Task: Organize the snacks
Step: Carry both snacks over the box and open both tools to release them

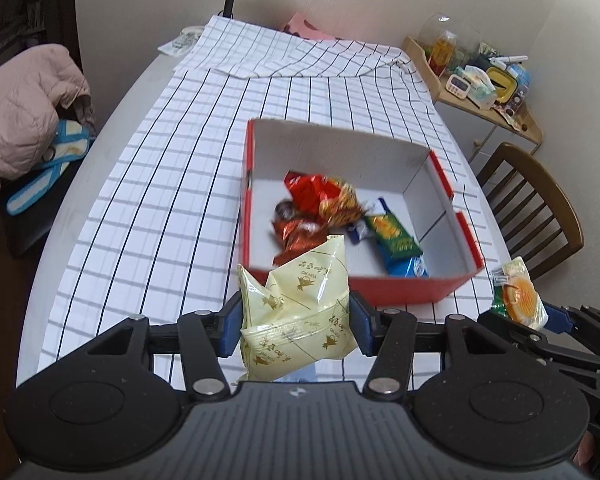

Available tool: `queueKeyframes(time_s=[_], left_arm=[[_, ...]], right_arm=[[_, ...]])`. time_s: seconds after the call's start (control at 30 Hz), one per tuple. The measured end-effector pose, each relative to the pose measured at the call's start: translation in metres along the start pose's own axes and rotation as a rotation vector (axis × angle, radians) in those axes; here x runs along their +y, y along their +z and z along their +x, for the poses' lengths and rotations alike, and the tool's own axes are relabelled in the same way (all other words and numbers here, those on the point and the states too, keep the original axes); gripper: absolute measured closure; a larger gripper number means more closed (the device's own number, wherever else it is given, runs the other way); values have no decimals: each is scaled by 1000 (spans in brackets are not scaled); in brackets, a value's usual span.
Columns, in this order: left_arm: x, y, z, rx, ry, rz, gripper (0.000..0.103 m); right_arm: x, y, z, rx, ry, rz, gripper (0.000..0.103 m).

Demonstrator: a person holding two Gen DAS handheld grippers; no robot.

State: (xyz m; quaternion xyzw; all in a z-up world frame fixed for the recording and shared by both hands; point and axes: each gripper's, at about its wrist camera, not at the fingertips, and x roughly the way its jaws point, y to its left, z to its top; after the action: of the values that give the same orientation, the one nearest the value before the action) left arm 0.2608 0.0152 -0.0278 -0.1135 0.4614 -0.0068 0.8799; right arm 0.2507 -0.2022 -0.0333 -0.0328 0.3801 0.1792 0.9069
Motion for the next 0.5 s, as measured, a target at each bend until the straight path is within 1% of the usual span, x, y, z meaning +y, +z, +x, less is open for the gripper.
queueKeyframes(time_s=[0.3,0.5], left_arm=[[-21,41,22,-23,45,9,50],[-31,66,50,-6,78,17,50]], right_arm=[[-19,34,30,-6,0,-38,55],[-37,51,63,31,12,-35,54]])
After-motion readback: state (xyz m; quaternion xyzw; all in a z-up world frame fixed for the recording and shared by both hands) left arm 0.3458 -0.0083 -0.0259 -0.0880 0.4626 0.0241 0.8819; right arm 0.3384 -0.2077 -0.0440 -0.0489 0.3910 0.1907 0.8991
